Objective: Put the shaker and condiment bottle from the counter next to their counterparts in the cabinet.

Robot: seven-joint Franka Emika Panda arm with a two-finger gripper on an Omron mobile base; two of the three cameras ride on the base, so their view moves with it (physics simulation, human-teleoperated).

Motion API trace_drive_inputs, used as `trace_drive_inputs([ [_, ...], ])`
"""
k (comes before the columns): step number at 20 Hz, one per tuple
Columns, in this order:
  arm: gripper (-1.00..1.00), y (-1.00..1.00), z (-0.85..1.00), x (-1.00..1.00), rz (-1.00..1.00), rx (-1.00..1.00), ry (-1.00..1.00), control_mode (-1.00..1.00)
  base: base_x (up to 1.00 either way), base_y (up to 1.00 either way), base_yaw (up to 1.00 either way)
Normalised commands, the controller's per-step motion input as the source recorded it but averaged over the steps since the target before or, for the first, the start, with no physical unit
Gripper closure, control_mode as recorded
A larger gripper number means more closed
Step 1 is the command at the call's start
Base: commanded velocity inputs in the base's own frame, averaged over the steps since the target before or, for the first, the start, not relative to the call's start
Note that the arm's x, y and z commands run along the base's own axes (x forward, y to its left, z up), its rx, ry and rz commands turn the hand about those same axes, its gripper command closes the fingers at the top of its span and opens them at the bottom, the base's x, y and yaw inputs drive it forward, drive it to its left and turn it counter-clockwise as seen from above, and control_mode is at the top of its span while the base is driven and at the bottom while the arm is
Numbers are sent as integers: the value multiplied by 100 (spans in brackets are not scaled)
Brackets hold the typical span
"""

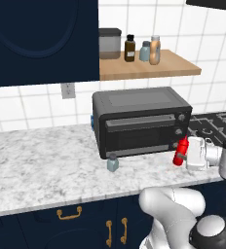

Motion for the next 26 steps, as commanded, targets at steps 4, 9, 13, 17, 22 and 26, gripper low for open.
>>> trace_drive_inputs([
  [4, 100, -3, 52, -22, 0, 0, 0, -100, 0, 0, 0],
  [9, 100, -5, 46, -29, 0, 0, 0, -100, 0, 0, 0],
  [13, 100, -10, 59, -18, 0, 0, 0, -100, 0, 0, 0],
  [17, 100, -5, 61, -3, -2, 0, 0, -100, 0, 0, 0],
  [22, 100, -7, 60, 0, -4, 0, 0, -100, 0, 0, 0],
  [26, 100, -18, 46, 0, -5, 0, 0, -100, 0, 0, 0],
])
